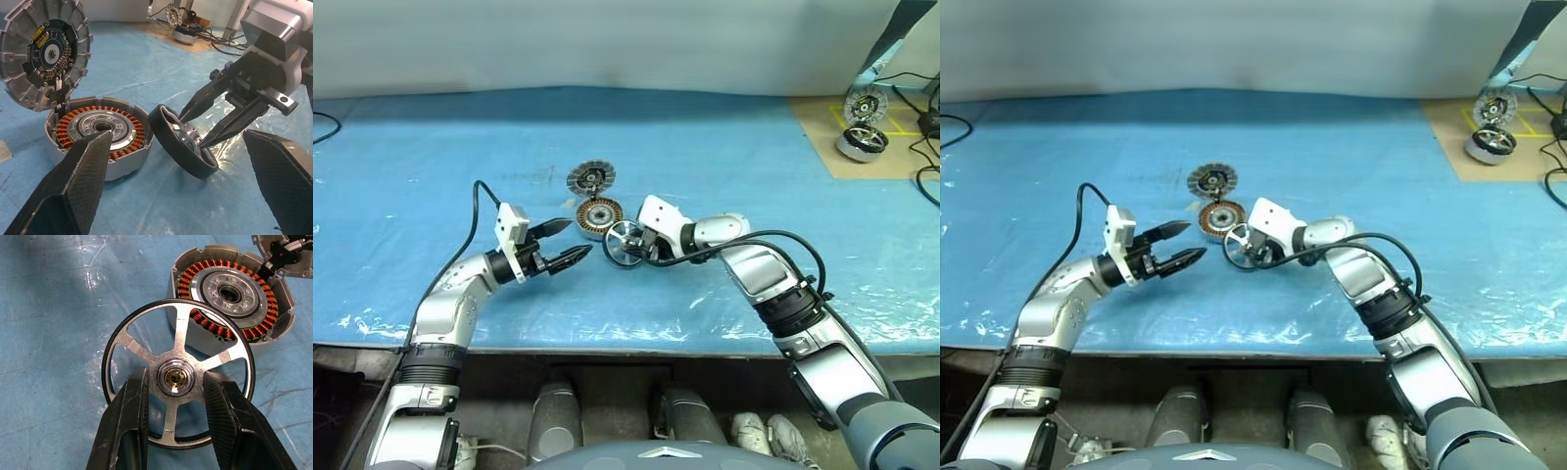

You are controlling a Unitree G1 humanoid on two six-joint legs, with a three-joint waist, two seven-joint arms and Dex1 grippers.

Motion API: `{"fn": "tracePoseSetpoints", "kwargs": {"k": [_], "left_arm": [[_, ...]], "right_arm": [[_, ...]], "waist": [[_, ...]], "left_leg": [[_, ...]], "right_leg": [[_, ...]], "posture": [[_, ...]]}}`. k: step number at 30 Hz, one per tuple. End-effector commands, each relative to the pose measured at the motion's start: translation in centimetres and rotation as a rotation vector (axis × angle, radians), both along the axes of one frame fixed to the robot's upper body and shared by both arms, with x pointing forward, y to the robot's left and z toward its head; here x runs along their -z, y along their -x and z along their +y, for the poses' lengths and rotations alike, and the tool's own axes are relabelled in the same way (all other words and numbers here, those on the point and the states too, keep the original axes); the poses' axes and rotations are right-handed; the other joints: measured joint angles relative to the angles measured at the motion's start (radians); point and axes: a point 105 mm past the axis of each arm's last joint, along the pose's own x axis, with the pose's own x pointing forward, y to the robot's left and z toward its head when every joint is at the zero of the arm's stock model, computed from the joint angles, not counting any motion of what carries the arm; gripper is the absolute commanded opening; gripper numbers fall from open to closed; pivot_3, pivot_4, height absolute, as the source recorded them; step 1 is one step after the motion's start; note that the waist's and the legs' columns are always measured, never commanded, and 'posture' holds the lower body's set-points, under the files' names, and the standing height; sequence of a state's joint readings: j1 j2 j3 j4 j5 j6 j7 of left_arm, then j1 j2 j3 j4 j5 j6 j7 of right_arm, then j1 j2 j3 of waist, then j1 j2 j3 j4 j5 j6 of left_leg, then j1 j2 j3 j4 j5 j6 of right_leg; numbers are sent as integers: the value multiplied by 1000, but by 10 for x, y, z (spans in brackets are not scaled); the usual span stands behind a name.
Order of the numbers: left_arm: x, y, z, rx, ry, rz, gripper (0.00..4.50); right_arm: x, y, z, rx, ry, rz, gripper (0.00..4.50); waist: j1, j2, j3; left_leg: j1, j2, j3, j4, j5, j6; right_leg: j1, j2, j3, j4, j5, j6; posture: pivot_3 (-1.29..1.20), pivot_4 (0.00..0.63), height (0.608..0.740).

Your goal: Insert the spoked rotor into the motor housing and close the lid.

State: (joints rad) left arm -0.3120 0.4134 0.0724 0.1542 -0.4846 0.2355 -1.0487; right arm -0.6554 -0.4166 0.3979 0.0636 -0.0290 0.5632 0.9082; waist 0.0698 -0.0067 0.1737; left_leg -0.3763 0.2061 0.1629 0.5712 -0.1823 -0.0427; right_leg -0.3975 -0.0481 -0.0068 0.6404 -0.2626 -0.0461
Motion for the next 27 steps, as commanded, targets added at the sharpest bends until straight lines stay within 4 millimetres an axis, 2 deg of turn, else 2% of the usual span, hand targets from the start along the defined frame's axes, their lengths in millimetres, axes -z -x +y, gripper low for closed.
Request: {"fn": "tracePoseSetpoints", "kwargs": {"k": [1, 9, 14, 21, 27], "left_arm": [[-6, 1, -2, 22, 1, -32, 4500], [-8, -4, 0, 21, -7, -40, 4500], [-7, -5, 0, 23, -8, -39, 4500], [-5, -5, 0, 18, -10, -37, 4500], [-5, -3, 2, 6, -10, -39, 4500]], "right_arm": [[-4, 2, -16, 25, -25, -5, 1278], [-35, -1, -25, 75, -261, 9, 1278], [-59, -14, -13, 119, -438, 9, 1278], [-56, -29, 18, 111, -454, 21, 1278], [-52, -39, 31, 98, -441, 25, 1278]], "waist": [[4, 0, 0], [2, 0, 0], [-3, 0, 0], [-1, 0, 0], [-1, 0, 0]], "left_leg": [[0, 0, 0, 0, 0, 0], [-1, 0, 0, 0, 0, 0], [-1, 0, 0, -1, 0, 0], [-3, 0, 0, -1, 0, 0], [-4, 0, 0, -1, 0, 0]], "right_leg": [[0, 0, 0, 0, 0, 0], [-1, 0, 0, 0, 0, 0], [-2, 0, 0, 0, 0, 0], [-3, 0, -1, 0, 0, 0], [-4, 0, -1, 0, 0, 0]], "posture": [[0, 150, 740], [0, 150, 740], [0, 150, 740], [0, 150, 740], [0, 150, 740]]}}
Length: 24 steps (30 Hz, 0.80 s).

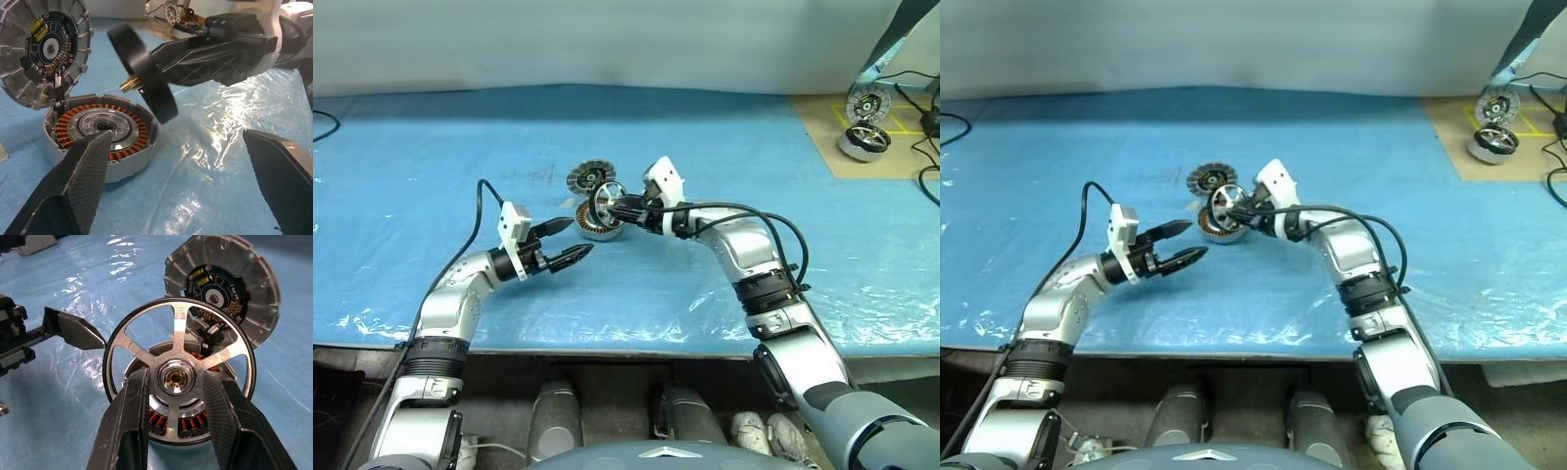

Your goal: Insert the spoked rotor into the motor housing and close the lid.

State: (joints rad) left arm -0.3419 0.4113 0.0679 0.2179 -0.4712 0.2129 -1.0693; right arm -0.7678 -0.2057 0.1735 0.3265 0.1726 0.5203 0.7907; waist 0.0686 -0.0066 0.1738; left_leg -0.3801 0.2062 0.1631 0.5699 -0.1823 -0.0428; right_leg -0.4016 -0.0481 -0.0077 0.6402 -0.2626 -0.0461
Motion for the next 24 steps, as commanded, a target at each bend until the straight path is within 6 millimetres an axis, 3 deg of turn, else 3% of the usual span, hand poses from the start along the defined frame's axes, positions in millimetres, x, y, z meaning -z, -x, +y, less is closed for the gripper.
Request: {"fn": "tracePoseSetpoints", "kwargs": {"k": [1, 24], "left_arm": [[-9, 3, 2, -3, -6, -47, 4500], [-8, 3, 2, -18, 6, -46, 4500]], "right_arm": [[-19, -6, 7, -25, -4, -80, 1278], [-3, -7, 18, -155, 208, -131, 1278]], "waist": [[0, 0, 0], [0, 0, 0]], "left_leg": [[0, 0, 0, 0, 0, 0], [0, 0, 0, 0, 0, 0]], "right_leg": [[0, 0, 0, 0, 0, 0], [0, 0, 0, 0, 0, 0]], "posture": [[0, 150, 740], [0, 150, 740]]}}
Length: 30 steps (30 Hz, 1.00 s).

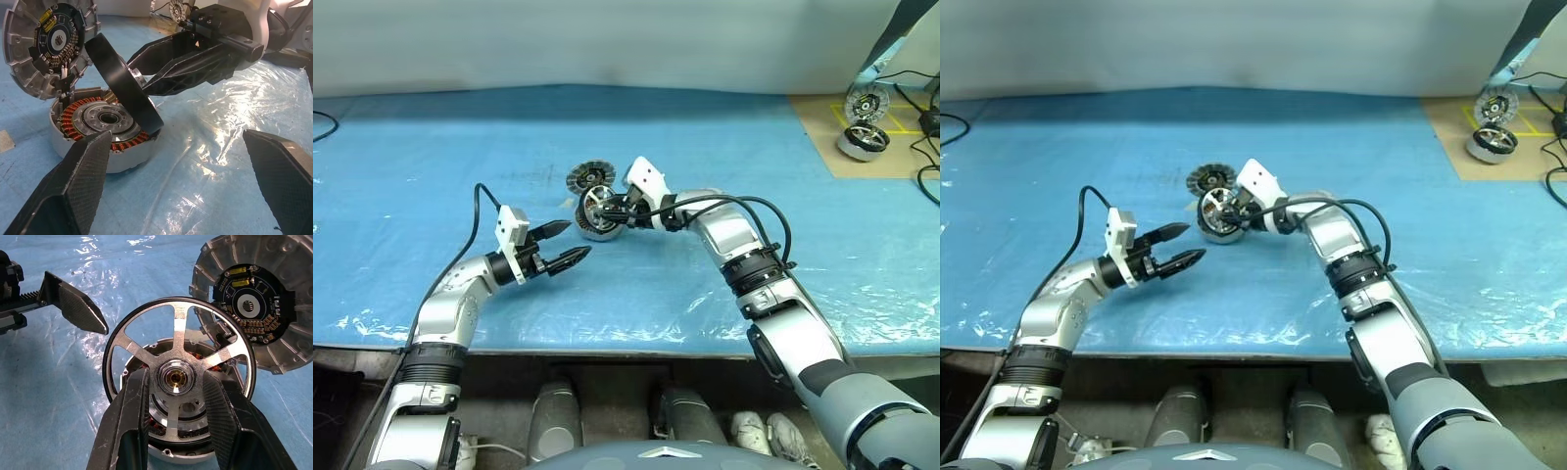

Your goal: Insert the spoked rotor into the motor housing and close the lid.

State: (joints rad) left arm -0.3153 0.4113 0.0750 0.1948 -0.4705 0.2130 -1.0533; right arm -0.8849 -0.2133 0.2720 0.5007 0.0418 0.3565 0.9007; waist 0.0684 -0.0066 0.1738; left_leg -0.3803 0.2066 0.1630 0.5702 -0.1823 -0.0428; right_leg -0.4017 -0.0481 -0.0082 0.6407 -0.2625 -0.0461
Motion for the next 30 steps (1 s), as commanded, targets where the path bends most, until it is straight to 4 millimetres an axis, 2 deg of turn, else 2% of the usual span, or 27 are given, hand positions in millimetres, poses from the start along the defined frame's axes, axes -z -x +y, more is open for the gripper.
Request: {"fn": "tracePoseSetpoints", "kwargs": {"k": [1, 2, 10, 17, 23, 26, 30], "left_arm": [[-11, 1, -1, 4, 8, -49, 4500], [-11, 1, -2, 4, 10, -49, 4500], [-11, 1, 0, -1, 9, -49, 4500], [-12, 1, 3, -9, 6, -48, 4500], [-14, 1, 3, -10, 12, -48, 4500], [-14, 1, 2, -10, 12, -48, 4500], [-15, -1, 2, -20, 20, -53, 4500]], "right_arm": [[-4, 0, 4, -20, 23, -24, 1278], [-4, -1, 5, -18, 24, -26, 1278], [-6, 0, 7, -34, 22, -28, 3974], [-16, 1, 9, -34, -43, -24, 3974], [-33, -2, 12, -14, -115, -43, 3974], [-29, -4, 11, 6, -101, -49, 3406], [-14, -5, 10, 51, -108, -21, 1992]], "waist": [[0, 0, 0], [0, 0, 0], [0, 0, 0], [0, 0, 0], [0, 0, 0], [0, 0, 0], [0, 0, 0]], "left_leg": [[0, 0, 0, 0, 0, 0], [0, 0, 0, 0, 0, 0], [-1, 0, 0, 0, 0, 0], [-1, 0, 0, 0, 0, 0], [-1, 0, 0, 0, 0, 0], [-1, 0, 0, 0, 0, 0], [-1, 0, 0, 0, 0, 0]], "right_leg": [[0, 0, 0, 0, 0, 0], [0, 0, 0, 0, 0, 0], [-1, 0, 0, 0, 0, 0], [-1, 0, 0, 0, 0, 0], [-1, 0, 0, 0, 0, 0], [-1, 0, 0, 0, 0, 0], [-1, 0, 0, 0, 0, 0]], "posture": [[0, 150, 740], [0, 150, 740], [0, 150, 740], [0, 150, 740], [0, 150, 740], [0, 150, 740], [0, 150, 740]]}}
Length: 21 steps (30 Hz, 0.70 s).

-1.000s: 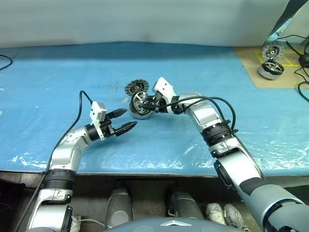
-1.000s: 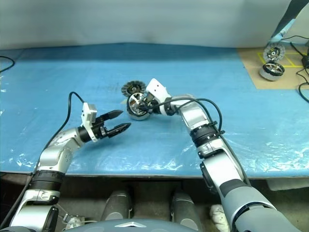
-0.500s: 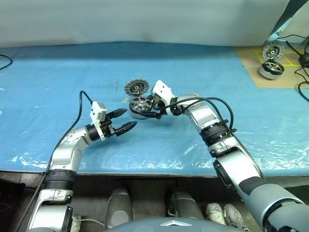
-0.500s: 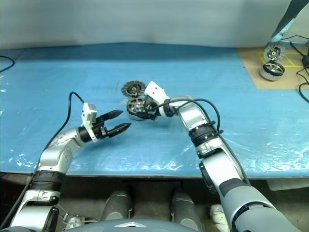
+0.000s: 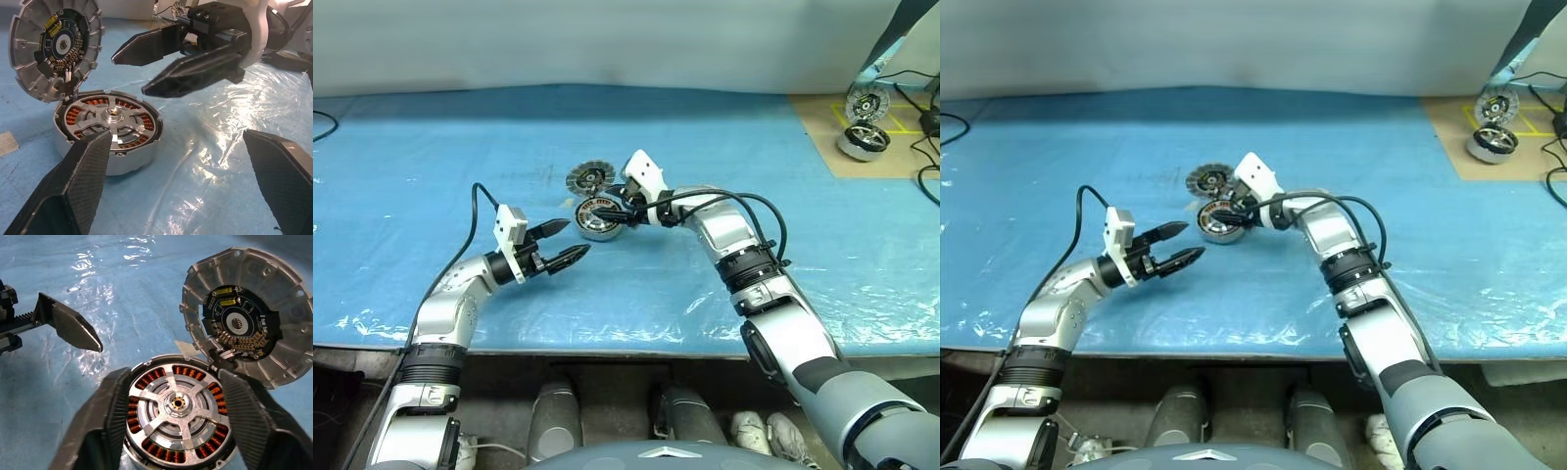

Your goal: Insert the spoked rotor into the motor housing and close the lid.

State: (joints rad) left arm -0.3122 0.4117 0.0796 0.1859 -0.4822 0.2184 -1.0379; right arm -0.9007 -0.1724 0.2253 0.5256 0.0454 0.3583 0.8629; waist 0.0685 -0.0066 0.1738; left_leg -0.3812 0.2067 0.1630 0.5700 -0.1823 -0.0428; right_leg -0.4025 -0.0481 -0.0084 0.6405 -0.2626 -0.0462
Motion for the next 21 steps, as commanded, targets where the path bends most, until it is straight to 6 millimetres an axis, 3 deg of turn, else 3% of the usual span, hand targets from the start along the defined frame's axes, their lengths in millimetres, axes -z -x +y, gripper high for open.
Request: {"fn": "tracePoseSetpoints", "kwargs": {"k": [1, 6, 14, 21], "left_arm": [[-13, -1, 1, -7, 10, -53, 4500], [-14, -2, 2, -20, 12, -55, 4500], [-17, -5, 6, -41, 11, -62, 4500], [-19, -5, 7, -49, 17, -65, 4500]], "right_arm": [[-5, 0, 5, 24, -63, -10, 1656], [1, -3, 11, 65, -83, 22, 35], [11, -14, 17, 124, -70, 40, 35], [51, -12, 10, 143, 85, 82, 35]], "waist": [[0, 0, 0], [-1, 0, 0], [-1, 0, 0], [-2, 0, 0]], "left_leg": [[0, 0, 0, 0, 0, 0], [0, 0, 0, 0, 0, 0], [0, 0, 0, 0, 0, 0], [0, 0, 0, 0, 0, 0]], "right_leg": [[0, 0, 0, 0, 0, 0], [0, 0, 0, 0, 0, 0], [0, 0, 0, 0, 0, 0], [0, 0, 0, 0, 0, 0]], "posture": [[0, 150, 740], [0, 150, 740], [0, 150, 740], [0, 150, 740]]}}
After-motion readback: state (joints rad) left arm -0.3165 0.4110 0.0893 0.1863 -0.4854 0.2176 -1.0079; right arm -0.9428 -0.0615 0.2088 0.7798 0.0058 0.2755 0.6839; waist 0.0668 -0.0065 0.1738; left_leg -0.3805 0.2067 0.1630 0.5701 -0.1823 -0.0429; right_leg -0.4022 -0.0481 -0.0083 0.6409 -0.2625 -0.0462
